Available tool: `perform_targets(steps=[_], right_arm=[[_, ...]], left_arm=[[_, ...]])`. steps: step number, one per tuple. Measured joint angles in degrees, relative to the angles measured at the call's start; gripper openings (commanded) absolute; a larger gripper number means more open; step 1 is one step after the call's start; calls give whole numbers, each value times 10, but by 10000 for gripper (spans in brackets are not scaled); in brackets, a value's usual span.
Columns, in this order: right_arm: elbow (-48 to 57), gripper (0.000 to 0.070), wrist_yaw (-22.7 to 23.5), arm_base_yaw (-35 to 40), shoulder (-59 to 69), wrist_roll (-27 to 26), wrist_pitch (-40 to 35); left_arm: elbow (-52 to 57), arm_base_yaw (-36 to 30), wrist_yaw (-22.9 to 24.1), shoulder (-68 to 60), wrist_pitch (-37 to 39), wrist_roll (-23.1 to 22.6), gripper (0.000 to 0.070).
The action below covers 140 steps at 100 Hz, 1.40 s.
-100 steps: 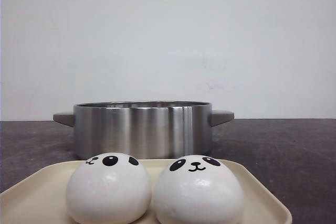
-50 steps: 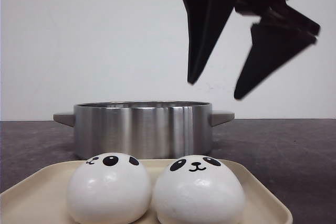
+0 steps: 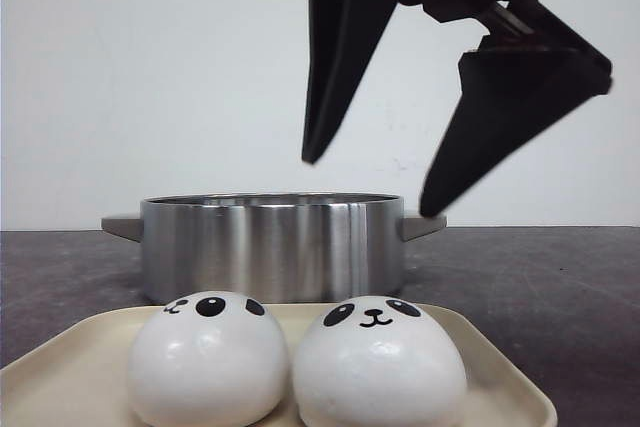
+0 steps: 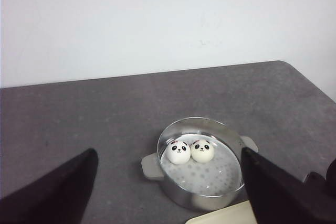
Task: Steam buns
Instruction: 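Lower the right gripper onto the nearer panda bun beside it and close, then lift the bun with the right gripper and carry it over the pot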
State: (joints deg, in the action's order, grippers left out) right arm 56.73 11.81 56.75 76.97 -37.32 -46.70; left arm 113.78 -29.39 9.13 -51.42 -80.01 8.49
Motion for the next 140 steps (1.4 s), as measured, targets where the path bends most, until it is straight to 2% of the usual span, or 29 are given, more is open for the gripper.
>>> perform_targets(steps=[13, 44, 47, 54, 61, 66, 102, 117, 134, 140], right_arm=[[0, 390, -25, 9, 34, -2, -4], [0, 382, -26, 9, 128, -4, 37], [0, 350, -26, 9, 133, -4, 41], [2, 221, -25, 9, 143, -4, 44], [4, 136, -26, 9, 151, -4, 46], [5, 1, -27, 9, 156, -3, 48], [27, 3, -56, 14, 110, 15, 33], [137, 3, -62, 17, 21, 18, 42], [265, 3, -131, 3, 0, 64, 32], [292, 2, -139, -20, 15, 87, 29]], left_arm=[[-3, 0, 0, 0, 0, 0, 512], [-3, 0, 0, 0, 0, 0, 512], [-3, 0, 0, 0, 0, 0, 512], [-3, 0, 0, 0, 0, 0, 512], [-3, 0, 0, 0, 0, 0, 512], [-3, 0, 0, 0, 0, 0, 512], [-3, 0, 0, 0, 0, -2, 512], [-3, 0, 0, 0, 0, -3, 512], [-3, 0, 0, 0, 22, -9, 512], [-3, 0, 0, 0, 30, -11, 511]])
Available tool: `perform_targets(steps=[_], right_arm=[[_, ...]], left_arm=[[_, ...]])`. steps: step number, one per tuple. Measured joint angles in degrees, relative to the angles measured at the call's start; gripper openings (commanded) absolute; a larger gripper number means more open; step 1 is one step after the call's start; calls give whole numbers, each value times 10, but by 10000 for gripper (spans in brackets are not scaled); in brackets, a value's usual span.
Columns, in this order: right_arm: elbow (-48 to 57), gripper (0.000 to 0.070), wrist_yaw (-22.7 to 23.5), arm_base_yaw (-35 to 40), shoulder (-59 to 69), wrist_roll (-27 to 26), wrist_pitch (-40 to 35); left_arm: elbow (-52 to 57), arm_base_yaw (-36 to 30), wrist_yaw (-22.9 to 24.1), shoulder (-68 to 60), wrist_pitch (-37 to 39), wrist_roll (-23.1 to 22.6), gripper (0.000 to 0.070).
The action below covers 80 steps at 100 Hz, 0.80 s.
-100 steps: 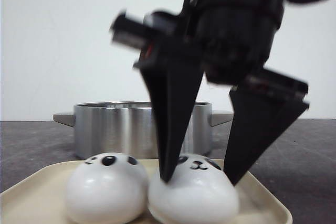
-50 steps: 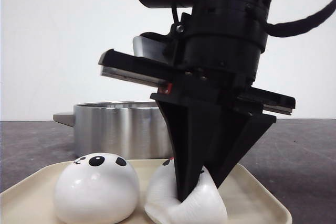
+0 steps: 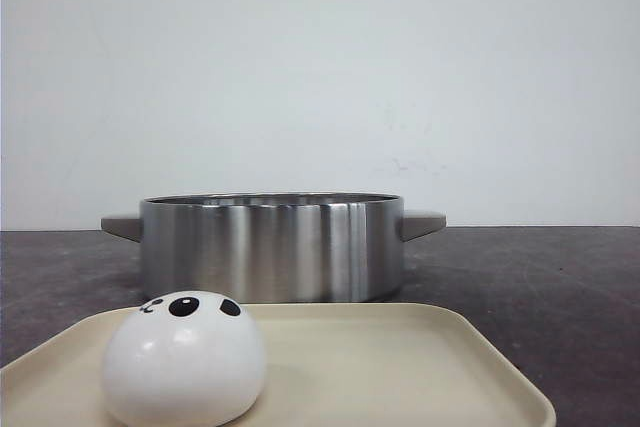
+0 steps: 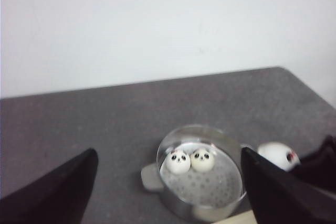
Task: Steam buns
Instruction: 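Lift the bun with the right gripper and carry it over the pot, then lower the bun into the pot and open the right gripper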
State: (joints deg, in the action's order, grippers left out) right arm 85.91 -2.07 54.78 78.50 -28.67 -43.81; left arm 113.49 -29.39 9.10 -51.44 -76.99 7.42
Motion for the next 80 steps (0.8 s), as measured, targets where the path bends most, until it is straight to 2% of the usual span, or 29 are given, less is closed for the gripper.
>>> perform_targets(steps=[10, 37, 60, 80], right_arm=[[21, 2, 8, -50, 37, 28, -4], [22, 2, 78, -160, 175, 59, -10], [22, 3, 127, -177, 265, 62, -9], [22, 2, 130, -177, 308, 62, -9]], left_arm=[[0, 0, 0, 0, 5, 0, 512], [0, 0, 0, -3, 5, 0, 512], [0, 0, 0, -3, -6, 0, 511], [0, 0, 0, -3, -25, 0, 511]])
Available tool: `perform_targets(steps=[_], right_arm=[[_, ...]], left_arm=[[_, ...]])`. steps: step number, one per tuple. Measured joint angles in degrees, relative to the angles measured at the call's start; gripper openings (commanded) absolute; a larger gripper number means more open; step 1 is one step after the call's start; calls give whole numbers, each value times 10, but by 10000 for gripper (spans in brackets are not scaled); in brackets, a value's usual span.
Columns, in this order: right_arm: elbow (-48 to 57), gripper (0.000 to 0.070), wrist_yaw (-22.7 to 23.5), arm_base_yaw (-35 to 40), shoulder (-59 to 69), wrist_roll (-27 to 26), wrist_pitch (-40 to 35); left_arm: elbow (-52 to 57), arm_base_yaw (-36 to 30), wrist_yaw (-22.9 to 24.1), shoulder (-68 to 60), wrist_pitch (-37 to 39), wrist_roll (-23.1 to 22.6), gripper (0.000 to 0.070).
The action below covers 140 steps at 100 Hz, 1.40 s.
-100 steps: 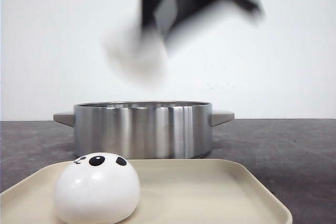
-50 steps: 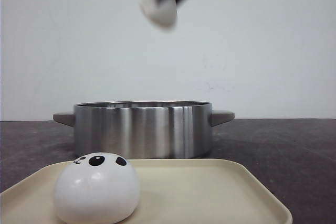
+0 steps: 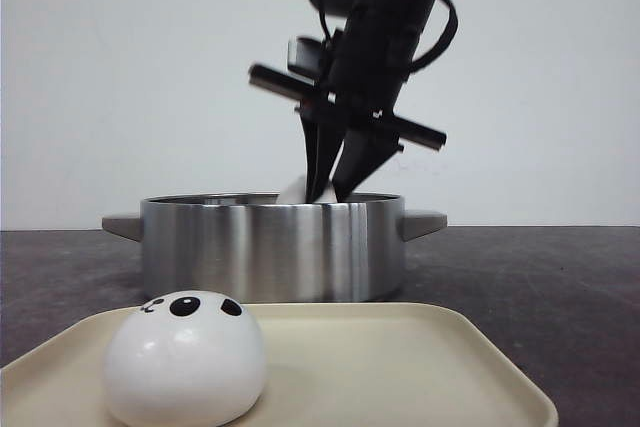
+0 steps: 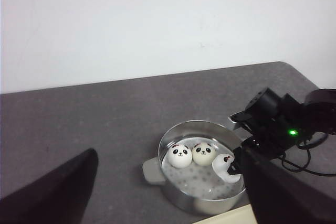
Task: Steam buns
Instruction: 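Lower the bun into the pot and open the right gripper, then raise the open right gripper out of the pot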
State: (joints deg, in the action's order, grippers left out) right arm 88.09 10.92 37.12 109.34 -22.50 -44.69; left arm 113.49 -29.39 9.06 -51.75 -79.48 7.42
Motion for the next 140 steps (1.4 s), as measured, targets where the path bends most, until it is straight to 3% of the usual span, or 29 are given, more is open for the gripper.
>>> perform_targets(steps=[26, 31, 36, 44, 62, 77, 108, 123, 128, 133, 134, 140], right_arm=[[0, 10, -5, 0, 21, -4, 25], [0, 57, -5, 0, 21, -4, 32], [0, 167, -5, -1, 21, -5, 32], [0, 276, -5, -1, 21, -9, 32], [0, 312, -5, -1, 21, -22, 32], [0, 435, -5, -1, 21, -33, 32], [49, 435, -19, -2, 21, -35, 25], [142, 418, -25, -2, 19, -21, -14], [171, 316, -40, 1, 12, -13, -30], [194, 81, -64, 5, -4, -2, -41], [198, 8, -69, 7, -9, 0, -44], [219, 12, -103, 18, -42, 18, -49]], left_arm=[[0, 0, 0, 0, -2, 0, 512], [0, 0, 0, 0, -2, 0, 512], [0, 0, 0, 0, -2, 0, 512], [0, 0, 0, 0, -2, 0, 512], [0, 0, 0, 0, -2, 0, 512], [0, 0, 0, 0, -10, 0, 512], [-6, 0, -3, 0, -16, 2, 512], [-80, 0, -67, 6, -17, 31, 512], [-123, 0, -97, 12, -17, 43, 512], [-171, 0, -119, 20, -17, 56, 512], [-181, 0, -123, 21, -17, 57, 512], [-242, 0, -143, 30, -16, 69, 512]])
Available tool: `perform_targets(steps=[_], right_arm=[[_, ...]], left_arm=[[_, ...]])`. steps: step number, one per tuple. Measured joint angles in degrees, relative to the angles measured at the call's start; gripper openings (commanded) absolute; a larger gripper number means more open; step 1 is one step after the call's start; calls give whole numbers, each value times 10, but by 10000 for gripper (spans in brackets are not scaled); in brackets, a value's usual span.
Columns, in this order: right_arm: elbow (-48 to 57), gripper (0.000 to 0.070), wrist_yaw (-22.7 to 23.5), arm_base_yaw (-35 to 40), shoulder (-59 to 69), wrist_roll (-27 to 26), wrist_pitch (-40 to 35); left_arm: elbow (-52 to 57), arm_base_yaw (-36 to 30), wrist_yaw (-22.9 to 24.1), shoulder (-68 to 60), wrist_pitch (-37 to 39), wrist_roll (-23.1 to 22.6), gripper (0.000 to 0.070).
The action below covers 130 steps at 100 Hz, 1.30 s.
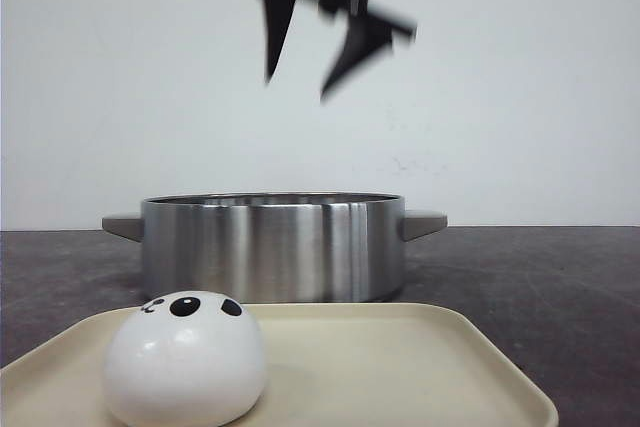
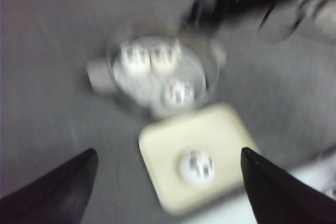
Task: Steam buns
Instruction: 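Raise the open right gripper out of the pot, then lower the left gripper onto the last panda bun on the tray and close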
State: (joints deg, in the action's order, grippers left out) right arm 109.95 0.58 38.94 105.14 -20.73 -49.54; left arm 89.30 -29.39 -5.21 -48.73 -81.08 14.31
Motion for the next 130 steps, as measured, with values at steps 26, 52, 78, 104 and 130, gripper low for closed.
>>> perform_targets(steps=[26, 52, 78, 104, 130], right_arm=[[18, 12, -141, 83, -223, 76, 5], [20, 12, -207, 122, -331, 115, -56], [19, 11, -259, 122, -348, 113, -129], [17, 12, -263, 122, -347, 109, -137], [17, 11, -263, 122, -347, 109, -137]], left_arm=[[-256, 0, -112, 38, 113, 54, 516], [-413, -49, -184, -30, 208, 65, 516], [-408, -103, -173, -136, 312, 88, 625], [-408, -165, -151, -233, 347, 99, 647], [-408, -185, -89, -295, 407, 105, 622]])
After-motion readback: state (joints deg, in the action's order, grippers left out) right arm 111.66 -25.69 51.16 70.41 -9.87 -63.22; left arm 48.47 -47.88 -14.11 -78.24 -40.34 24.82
